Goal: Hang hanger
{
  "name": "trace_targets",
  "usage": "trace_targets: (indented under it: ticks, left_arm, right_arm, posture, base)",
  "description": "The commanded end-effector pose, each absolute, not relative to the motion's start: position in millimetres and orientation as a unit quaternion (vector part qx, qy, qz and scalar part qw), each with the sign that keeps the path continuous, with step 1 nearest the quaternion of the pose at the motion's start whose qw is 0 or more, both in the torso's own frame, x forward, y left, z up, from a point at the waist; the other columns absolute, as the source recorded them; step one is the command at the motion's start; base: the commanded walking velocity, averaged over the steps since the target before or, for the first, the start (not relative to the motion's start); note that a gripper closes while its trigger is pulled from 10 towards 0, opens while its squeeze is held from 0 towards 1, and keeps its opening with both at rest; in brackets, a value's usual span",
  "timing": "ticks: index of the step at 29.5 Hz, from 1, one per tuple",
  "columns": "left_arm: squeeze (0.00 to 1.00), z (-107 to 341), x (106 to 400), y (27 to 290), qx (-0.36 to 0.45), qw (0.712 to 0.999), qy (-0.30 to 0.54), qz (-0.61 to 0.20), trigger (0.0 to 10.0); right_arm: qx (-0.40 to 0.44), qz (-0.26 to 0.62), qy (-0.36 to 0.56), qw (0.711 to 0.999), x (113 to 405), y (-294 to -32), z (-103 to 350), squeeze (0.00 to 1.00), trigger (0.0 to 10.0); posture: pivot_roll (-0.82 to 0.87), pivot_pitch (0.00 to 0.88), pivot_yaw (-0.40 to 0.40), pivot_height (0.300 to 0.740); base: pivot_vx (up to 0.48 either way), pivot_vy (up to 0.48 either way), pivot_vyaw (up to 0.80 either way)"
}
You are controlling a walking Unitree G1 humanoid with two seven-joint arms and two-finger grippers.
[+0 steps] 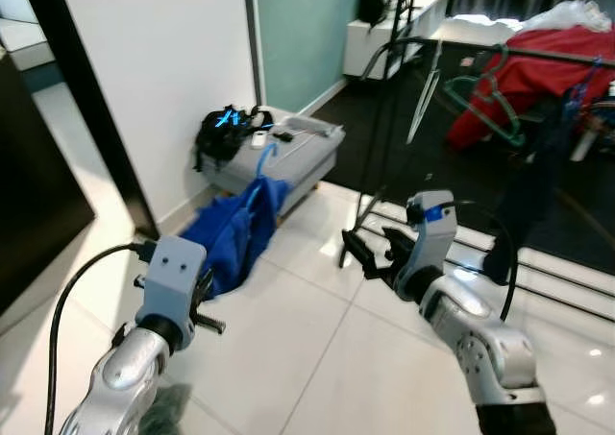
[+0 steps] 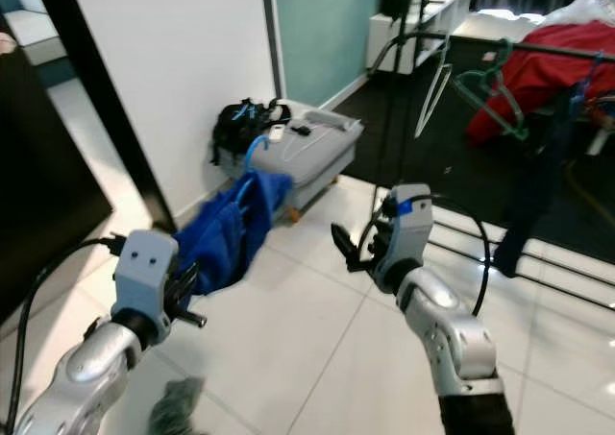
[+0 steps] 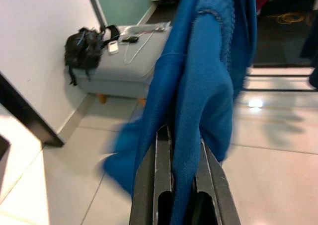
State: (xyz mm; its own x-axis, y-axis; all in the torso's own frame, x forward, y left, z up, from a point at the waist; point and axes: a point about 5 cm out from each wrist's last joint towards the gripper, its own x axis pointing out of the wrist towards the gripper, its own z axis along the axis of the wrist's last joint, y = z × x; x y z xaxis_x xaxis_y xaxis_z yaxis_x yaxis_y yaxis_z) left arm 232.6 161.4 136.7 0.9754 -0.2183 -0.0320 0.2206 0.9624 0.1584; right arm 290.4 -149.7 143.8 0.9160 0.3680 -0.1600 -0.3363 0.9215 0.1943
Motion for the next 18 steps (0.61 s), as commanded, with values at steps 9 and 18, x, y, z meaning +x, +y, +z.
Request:
trace_targets:
  ticks: [9, 18]
  left_arm:
    - [0.00, 155.0, 238.7, 145.9, 0.068, 0.990, -0.052, -0.110, 10.0]
    - [0.00, 164.6, 240.3, 136.9, 0.071, 0.988, -0.071, -0.117, 10.0]
  right_arm:
    - [0.057, 0.164, 0.081, 0.981, 276.3, -154.1, 144.2, 0.00, 10.0]
    - [0.066, 0.152, 0.085, 0.983, 274.3, -154.0, 144.0, 0.00, 10.0]
  posture:
    - [-0.08, 0.000, -0.014, 0.740]
    - [-0.09, 0.000, -0.008, 0.740]
  base:
    - [0.084, 0.000, -0.18]
    - [0.480, 0.000, -0.09]
